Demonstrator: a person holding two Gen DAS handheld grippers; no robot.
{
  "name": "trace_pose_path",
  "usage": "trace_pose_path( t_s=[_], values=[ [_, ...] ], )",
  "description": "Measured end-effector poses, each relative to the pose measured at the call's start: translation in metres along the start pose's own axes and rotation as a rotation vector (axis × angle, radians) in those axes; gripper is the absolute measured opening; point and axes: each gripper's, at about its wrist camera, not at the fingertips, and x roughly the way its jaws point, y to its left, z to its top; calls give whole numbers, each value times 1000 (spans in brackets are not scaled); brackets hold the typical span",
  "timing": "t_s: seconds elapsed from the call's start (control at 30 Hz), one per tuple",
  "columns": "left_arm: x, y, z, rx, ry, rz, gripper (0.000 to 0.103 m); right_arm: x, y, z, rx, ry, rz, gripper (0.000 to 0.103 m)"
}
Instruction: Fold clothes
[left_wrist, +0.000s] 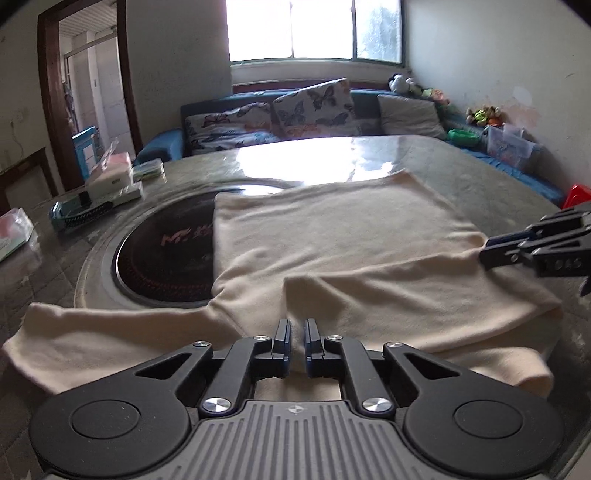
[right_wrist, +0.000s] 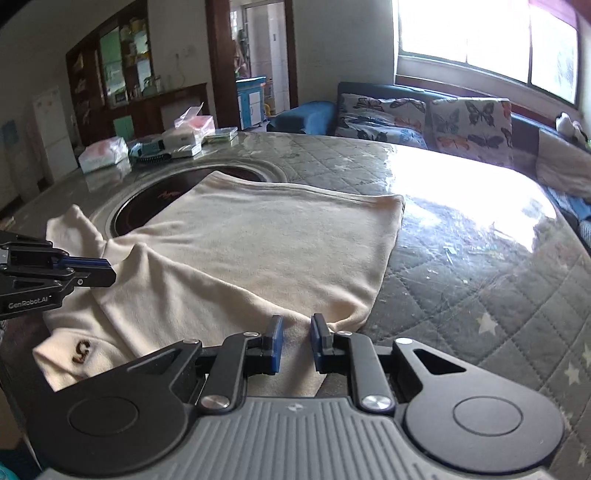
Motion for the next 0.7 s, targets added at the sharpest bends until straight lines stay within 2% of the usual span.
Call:
trace_pose_path(
  t_s=[0.13, 0.4, 0.63, 0.7],
  values=[
    [-9, 7, 0, -15, -17, -1, 8, -1, 13, 7, -66, -7, -8, 17],
    [-26, 30, -6, -72, -34, 23, 10, 25, 57, 26, -170, -1, 73, 17],
    [-40, 76, -13, -173, -44, 132, 12, 51, 94, 35, -228, 10, 127, 17],
    [-41, 90, -16, -209, -38, 167, 17, 57, 104, 35, -253, 9, 136, 17]
  ],
)
